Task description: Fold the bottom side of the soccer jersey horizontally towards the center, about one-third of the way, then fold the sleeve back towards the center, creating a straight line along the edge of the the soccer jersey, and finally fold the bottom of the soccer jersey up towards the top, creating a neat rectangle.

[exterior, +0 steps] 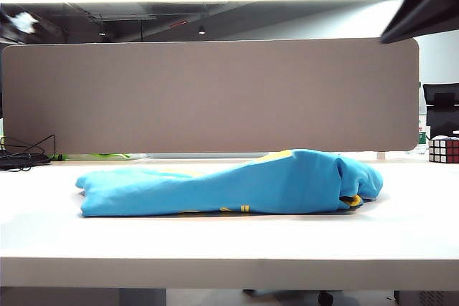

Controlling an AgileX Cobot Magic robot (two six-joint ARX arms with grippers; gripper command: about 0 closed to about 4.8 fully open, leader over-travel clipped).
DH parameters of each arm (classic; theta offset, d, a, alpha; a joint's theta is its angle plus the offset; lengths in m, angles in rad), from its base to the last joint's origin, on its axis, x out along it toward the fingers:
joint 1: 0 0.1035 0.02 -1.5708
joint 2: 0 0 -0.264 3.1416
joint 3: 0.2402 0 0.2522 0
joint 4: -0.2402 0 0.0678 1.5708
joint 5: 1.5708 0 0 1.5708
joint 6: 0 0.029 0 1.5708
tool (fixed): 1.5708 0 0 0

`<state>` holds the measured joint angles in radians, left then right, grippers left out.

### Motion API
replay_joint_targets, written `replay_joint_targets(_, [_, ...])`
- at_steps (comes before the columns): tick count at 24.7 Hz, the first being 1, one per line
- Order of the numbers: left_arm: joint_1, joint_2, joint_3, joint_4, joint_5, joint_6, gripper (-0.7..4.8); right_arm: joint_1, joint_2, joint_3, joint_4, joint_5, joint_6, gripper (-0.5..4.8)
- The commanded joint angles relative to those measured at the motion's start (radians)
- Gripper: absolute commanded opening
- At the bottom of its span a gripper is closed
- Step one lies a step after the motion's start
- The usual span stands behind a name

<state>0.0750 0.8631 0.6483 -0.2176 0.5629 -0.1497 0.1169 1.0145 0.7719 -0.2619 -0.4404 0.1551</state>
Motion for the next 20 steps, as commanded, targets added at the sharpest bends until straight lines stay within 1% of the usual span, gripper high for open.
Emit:
replay_joint_targets(1, [0.0,-0.22,-0.13,0.0,-0.074,-0.019,-0.06,0.001,-0.215,-0.14,0.005,0.094,0.002,-0.05])
replay_joint_targets(3, [0.0,-0.353,-0.206,0.0,-0.076,-0.058,-0.06,0.001,-0.307,-0.198,0.002,0.114,0.002,-0.05])
replay_joint_targets(4, [-0.005,-0.457,-0.264,0.002,-0.078,-0.097,-0.06,0.0,-0.389,-0.247,0.0,0.153,0.002,-0.05])
replay_joint_targets(5, [-0.007,-0.524,-0.297,0.001,-0.083,-0.111,-0.06,0.001,-0.436,-0.275,0.0,0.17,0.002,-0.05])
replay_joint_targets(7, [-0.009,-0.68,-0.36,-0.014,-0.098,-0.12,-0.06,0.001,-0.541,-0.337,0.005,0.212,0.002,-0.05])
replay_joint_targets(8, [-0.011,-0.787,-0.396,-0.015,-0.099,-0.121,-0.06,0.001,-0.61,-0.381,0.004,0.271,0.002,-0.05])
replay_joint_targets(9, [-0.011,-0.829,-0.409,-0.014,-0.101,-0.12,-0.06,0.001,-0.649,-0.406,0.005,0.295,0.002,-0.05])
replay_joint_targets(10, [-0.011,-0.862,-0.422,-0.004,-0.118,-0.12,-0.06,0.001,-0.708,-0.443,0.006,0.321,0.002,-0.05])
replay_joint_targets(12, [-0.012,-0.848,-0.422,-0.011,-0.114,-0.12,-0.06,0.001,-0.751,-0.478,0.013,0.355,0.002,-0.05])
replay_joint_targets(14, [-0.015,-0.844,-0.423,-0.022,-0.122,-0.112,-0.06,0.004,-0.84,-0.534,0.014,0.397,0.0,-0.05])
replay_joint_targets(18, [-0.015,-0.844,-0.427,-0.043,-0.106,-0.113,-0.06,0.003,-1.001,-0.629,0.034,0.409,-0.037,-0.05])
replay_joint_targets(20, [-0.016,-0.845,-0.427,-0.089,-0.102,-0.116,-0.06,0.002,-1.011,-0.65,0.032,0.409,-0.038,-0.05])
